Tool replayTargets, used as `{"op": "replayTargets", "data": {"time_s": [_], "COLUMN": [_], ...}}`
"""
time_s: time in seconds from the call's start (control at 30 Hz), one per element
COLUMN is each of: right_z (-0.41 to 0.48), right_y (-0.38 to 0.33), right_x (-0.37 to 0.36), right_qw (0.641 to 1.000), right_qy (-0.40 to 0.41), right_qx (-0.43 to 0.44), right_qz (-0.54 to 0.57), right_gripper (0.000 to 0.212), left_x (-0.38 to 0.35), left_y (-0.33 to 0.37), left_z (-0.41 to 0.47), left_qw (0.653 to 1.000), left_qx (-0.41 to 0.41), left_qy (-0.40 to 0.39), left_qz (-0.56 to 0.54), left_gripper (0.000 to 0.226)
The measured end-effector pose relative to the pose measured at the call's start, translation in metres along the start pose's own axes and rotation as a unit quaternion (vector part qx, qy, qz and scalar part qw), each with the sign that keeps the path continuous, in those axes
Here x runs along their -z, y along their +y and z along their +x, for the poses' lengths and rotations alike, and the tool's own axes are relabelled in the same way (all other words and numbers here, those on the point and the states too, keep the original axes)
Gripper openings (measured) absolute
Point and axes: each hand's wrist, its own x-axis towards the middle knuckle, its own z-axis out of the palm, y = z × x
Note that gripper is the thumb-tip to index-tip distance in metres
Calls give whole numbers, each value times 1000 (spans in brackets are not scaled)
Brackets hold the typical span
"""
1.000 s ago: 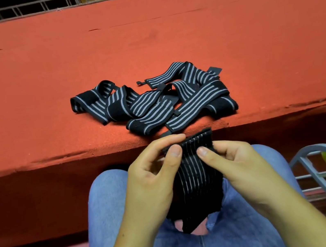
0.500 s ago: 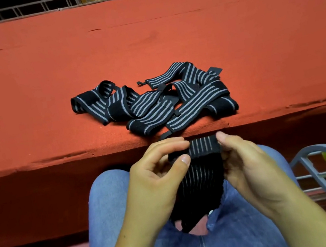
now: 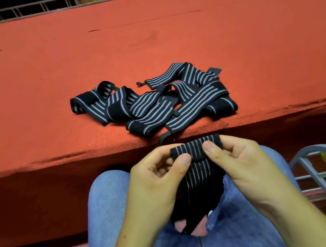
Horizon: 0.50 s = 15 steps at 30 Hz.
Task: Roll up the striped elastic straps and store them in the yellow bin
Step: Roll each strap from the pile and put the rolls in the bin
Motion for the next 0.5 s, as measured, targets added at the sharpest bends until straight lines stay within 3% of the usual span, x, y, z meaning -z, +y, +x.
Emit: {"op": "replayTargets", "data": {"time_s": [0.17,0.5], "right_z": [0,0], "right_y": [1,3], "right_x": [-3,-1], "right_qw": [1000,1000], "right_qy": [-13,-12], "right_qx": [-18,8], "right_qz": [7,-19], "right_gripper": [35,30], "left_x": [1,-2], "left_y": [2,3], "left_z": [0,-2], "left_qw": [1000,1000], "left_qx": [-4,-7], "left_qy": [15,-8], "left_qz": [-4,-18], "left_gripper": [15,15]}}
